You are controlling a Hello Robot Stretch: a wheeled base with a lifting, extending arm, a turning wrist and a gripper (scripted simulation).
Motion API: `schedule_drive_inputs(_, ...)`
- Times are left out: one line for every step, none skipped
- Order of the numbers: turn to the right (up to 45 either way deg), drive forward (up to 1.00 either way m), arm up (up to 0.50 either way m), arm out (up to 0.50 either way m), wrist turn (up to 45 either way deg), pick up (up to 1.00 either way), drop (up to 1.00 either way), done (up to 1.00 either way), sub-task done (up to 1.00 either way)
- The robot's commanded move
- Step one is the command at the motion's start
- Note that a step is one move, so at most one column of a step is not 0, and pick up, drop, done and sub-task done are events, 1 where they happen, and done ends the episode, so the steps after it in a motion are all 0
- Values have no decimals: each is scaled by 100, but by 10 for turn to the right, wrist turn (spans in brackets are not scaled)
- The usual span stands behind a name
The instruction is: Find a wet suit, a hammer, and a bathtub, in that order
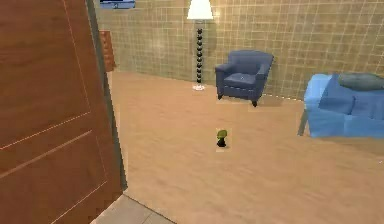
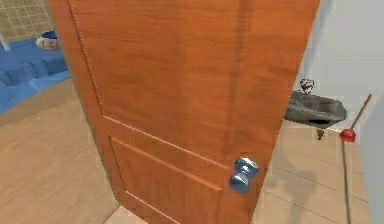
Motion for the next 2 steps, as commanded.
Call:
schedule_drive_inputs(450,0,0,0,0,0,0,0,0)
schedule_drive_inputs(450,0,0,0,0,0,0,0,0)
